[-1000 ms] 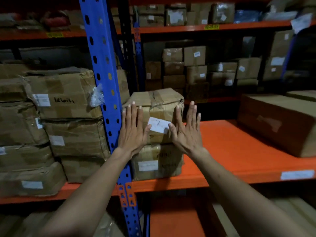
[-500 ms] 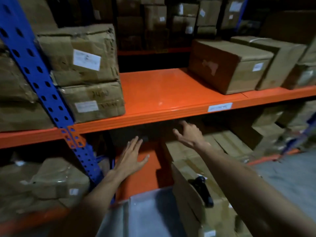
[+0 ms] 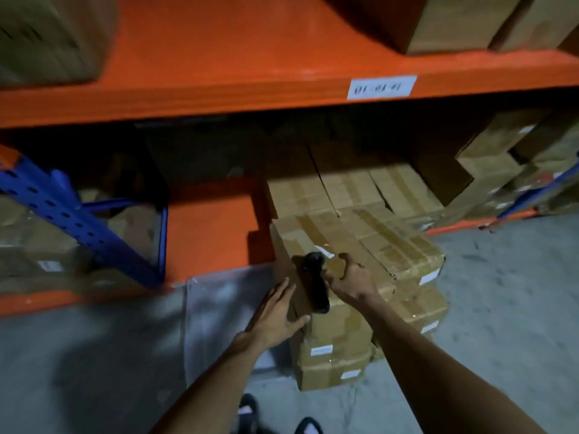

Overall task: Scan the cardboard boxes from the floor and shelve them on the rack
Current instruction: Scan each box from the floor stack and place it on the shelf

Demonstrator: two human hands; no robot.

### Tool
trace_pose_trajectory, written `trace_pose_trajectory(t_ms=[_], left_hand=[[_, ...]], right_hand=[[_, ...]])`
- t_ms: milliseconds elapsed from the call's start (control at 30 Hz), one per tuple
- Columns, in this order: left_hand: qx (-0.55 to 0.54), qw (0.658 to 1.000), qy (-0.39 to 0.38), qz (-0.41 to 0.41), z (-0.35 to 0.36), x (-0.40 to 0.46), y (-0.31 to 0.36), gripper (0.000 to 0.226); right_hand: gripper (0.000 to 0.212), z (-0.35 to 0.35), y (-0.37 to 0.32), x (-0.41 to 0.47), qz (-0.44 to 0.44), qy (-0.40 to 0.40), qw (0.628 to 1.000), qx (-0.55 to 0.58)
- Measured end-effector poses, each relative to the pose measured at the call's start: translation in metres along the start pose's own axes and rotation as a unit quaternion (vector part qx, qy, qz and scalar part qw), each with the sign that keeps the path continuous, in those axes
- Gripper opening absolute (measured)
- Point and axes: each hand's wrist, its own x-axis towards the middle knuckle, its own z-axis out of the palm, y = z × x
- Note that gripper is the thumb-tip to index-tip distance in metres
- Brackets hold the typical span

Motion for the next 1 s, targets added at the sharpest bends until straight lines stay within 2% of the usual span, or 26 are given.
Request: trace_pose_trajectory(t_ms=[67, 133, 267, 300, 400, 533, 667, 733, 833, 933, 1000], left_hand=[[-0.030, 0.999, -0.022, 0.021, 0.022, 0.026, -0.004, 0.087], [-0.017, 0.999, -0.033, 0.032, 0.042, 0.044, -0.012, 0.073], [0.065, 0.998, -0.002, 0.021, 0.078, 0.054, -0.036, 0.043], [0.047, 0.999, 0.004, 0.025, 0.083, 0.056, -0.039, 0.041], [0.019, 0.995, 0.010, 0.093, 0.089, 0.064, -0.045, 0.051], [0.046, 0.993, 0.003, 0.107, 0.083, 0.067, -0.043, 0.052], [0.110, 0.989, -0.035, 0.088, 0.081, 0.075, -0.026, 0.071], [0.105, 0.990, -0.068, 0.062, 0.086, 0.083, -0.017, 0.079], [0.084, 0.992, -0.086, 0.028, 0.104, 0.091, -0.006, 0.075], [0.140, 0.989, -0.049, 0.023, 0.120, 0.087, -0.002, 0.067], [0.208, 0.976, -0.013, 0.069, 0.121, 0.087, -0.002, 0.068]], right_hand=[[0.078, 0.021, 0.006, 0.027, 0.003, -0.004, 1.000, 0.024], [0.083, 0.043, 0.011, 0.052, 0.006, -0.005, 0.999, 0.041], [0.085, 0.077, 0.019, 0.084, 0.019, -0.018, 0.999, 0.046], [0.084, 0.082, 0.021, 0.088, 0.019, -0.017, 0.999, 0.048], [0.077, 0.085, 0.029, 0.086, 0.018, -0.002, 0.996, 0.093], [0.065, 0.064, 0.042, 0.060, 0.016, 0.044, 0.978, 0.201], [0.054, 0.029, 0.072, 0.020, 0.001, 0.068, 0.952, 0.299], [0.052, 0.018, 0.089, 0.002, 0.008, 0.083, 0.940, 0.330], [0.047, 0.015, 0.118, -0.019, 0.021, 0.117, 0.929, 0.349], [0.056, 0.022, 0.145, -0.036, 0.043, 0.168, 0.925, 0.337], [0.058, 0.029, 0.163, -0.042, 0.055, 0.198, 0.922, 0.329]])
